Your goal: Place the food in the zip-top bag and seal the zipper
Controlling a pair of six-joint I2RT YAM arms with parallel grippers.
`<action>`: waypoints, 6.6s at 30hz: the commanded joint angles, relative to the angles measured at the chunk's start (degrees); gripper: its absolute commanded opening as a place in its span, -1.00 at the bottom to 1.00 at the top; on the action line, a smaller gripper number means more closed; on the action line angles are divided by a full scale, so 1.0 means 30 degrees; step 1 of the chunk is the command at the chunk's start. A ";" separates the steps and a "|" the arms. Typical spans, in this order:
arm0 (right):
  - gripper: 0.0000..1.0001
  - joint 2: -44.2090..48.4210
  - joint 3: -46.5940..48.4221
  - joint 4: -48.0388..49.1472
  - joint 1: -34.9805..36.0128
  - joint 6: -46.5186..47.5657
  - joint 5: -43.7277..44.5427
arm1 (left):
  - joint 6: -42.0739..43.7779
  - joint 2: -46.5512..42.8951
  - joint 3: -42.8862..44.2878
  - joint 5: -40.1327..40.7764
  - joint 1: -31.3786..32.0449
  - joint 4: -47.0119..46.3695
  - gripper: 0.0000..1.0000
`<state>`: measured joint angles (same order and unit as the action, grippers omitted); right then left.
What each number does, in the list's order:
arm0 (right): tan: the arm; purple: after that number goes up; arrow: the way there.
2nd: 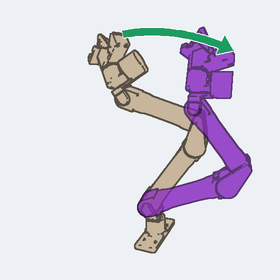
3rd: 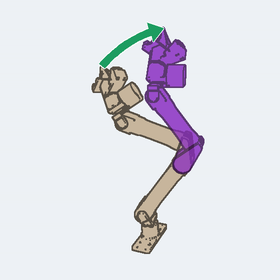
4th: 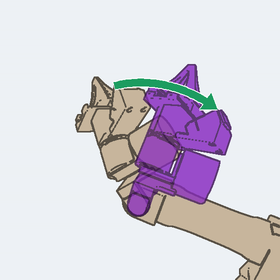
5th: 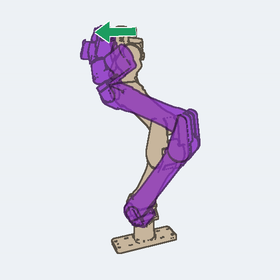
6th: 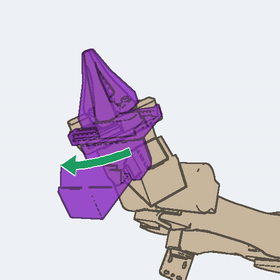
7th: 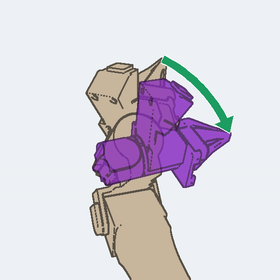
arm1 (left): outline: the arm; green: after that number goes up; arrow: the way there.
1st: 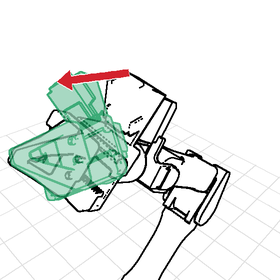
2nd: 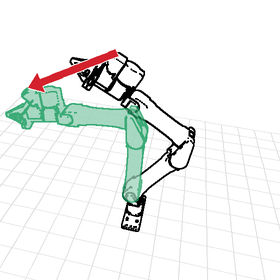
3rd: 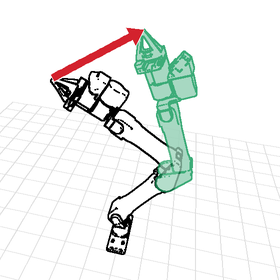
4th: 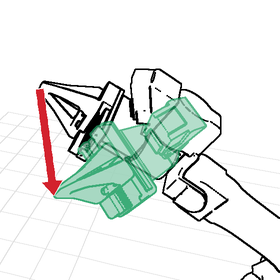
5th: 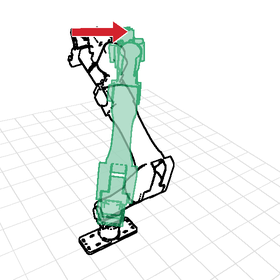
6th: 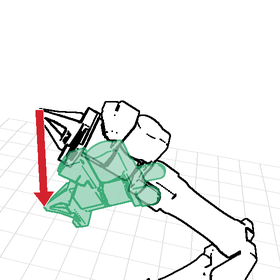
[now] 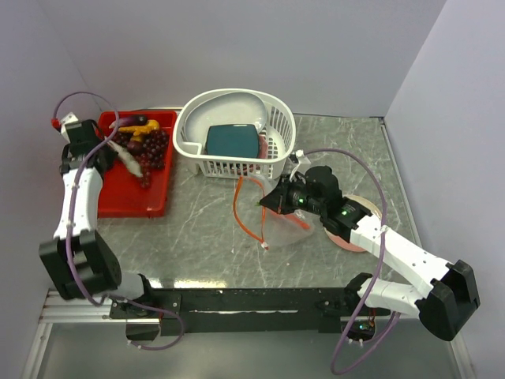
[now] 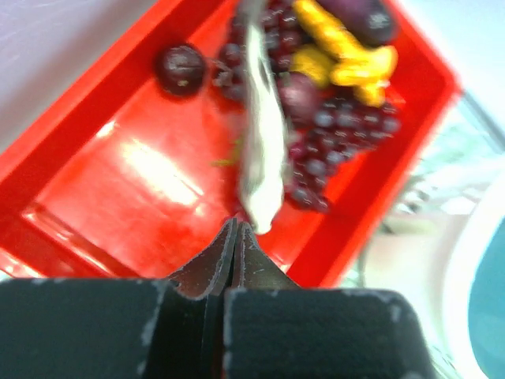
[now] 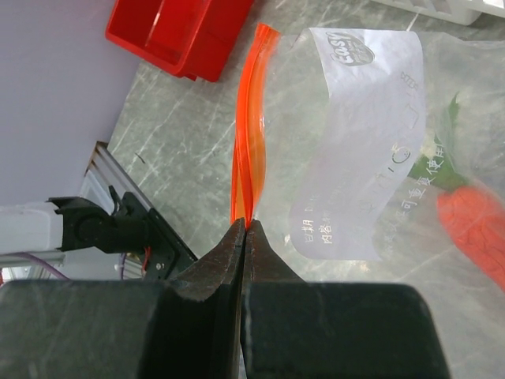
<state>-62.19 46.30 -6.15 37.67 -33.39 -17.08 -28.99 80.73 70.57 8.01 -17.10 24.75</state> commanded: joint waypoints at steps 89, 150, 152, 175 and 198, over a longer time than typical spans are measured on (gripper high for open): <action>-1.00 -0.4873 0.5189 0.3896 0.3264 -0.5919 0.4114 | -1.1106 -1.0093 -0.8462 0.3773 1.7887 -0.6755 -0.98; -1.00 -0.5256 0.6480 0.3928 0.1945 -0.6069 0.3525 | -0.8676 -0.9360 -0.3190 0.9546 2.0994 0.4080 -0.12; -1.00 -0.4819 0.6334 0.3547 0.1945 -0.5835 0.3642 | -0.8646 -0.9419 -0.2840 0.9985 2.0907 0.4638 -0.02; -1.00 0.1309 0.2084 -0.1024 0.1945 -0.0299 0.4318 | -0.3668 0.1150 -0.0590 0.1633 0.4356 -0.2481 0.46; -1.00 0.0019 0.1353 -0.0234 0.0803 -0.0121 0.1036 | -0.7031 0.7894 0.0152 0.0669 -0.0187 -0.3358 0.08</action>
<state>-62.08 50.24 -9.61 40.66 -34.41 -12.53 -43.16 106.21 73.41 11.75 -17.54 16.80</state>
